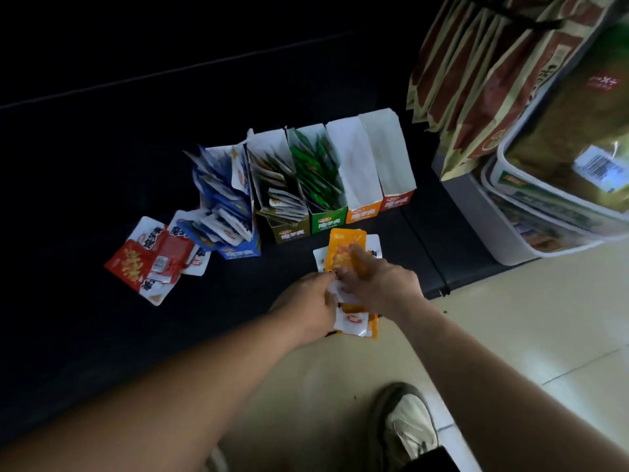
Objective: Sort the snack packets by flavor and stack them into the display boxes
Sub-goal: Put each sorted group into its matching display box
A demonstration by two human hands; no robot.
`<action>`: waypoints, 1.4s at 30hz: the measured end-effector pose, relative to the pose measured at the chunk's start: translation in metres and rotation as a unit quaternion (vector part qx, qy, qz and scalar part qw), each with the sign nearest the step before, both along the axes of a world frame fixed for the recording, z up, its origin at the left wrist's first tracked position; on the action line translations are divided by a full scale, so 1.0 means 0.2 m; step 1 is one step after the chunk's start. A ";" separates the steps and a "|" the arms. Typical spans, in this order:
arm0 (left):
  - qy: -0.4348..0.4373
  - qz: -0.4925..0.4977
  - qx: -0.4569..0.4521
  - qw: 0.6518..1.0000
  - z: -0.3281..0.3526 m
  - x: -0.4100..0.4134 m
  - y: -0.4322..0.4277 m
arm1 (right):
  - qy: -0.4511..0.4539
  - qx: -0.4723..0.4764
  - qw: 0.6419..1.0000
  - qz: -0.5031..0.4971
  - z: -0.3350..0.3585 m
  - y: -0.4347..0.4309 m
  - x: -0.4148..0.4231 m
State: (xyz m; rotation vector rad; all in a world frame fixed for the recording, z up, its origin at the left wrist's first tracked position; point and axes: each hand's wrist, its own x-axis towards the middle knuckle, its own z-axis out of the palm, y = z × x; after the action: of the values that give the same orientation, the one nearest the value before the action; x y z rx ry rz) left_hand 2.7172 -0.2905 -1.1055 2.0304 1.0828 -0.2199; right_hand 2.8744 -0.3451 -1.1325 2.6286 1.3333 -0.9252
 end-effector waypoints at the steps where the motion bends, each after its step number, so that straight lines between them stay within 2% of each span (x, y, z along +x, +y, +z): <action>1: -0.004 0.019 0.004 1.000 -0.01 0.00 0.01 | -0.004 -0.012 1.000 0.013 0.01 -0.01 0.00; 5: -0.028 0.078 0.040 0.996 -0.06 0.03 0.06 | -0.020 -0.027 0.999 0.042 0.06 0.00 0.02; 8: -0.033 0.129 0.045 0.990 -0.15 0.05 0.06 | 0.008 -0.013 1.000 0.027 0.14 -0.02 0.07; 12: -0.104 0.229 0.035 0.967 -0.31 0.08 0.03 | 0.007 -0.017 0.999 0.044 0.13 -0.01 0.11; 16: -0.122 0.239 -0.002 0.963 -0.33 0.08 -0.02 | -0.001 -0.031 0.997 0.076 0.13 -0.01 0.08; 20: -0.101 0.236 0.011 0.966 -0.32 0.07 -0.02 | 0.002 -0.035 0.997 0.068 0.15 -0.02 0.06; 26: -0.111 0.262 -0.056 0.957 -0.26 0.10 -0.07 | 0.013 -0.024 0.998 0.049 0.14 -0.05 0.05; 33: -0.139 0.380 -0.186 0.895 -0.20 0.11 -0.09 | 0.016 -0.014 0.998 0.058 0.14 -0.06 0.06; 37: -0.142 0.367 -0.229 0.891 -0.19 0.12 -0.07 | -0.017 -0.062 0.993 0.098 0.12 0.01 0.10; 42: -0.111 0.353 -0.252 0.894 -0.14 0.15 -0.05 | 0.024 0.012 0.999 0.041 0.11 -0.01 0.10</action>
State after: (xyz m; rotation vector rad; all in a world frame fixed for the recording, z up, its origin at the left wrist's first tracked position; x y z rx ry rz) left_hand 2.7466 -0.2995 -1.1340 1.0829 1.3688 0.1040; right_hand 2.8947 -0.3464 -1.1114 2.5615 1.4603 -0.9733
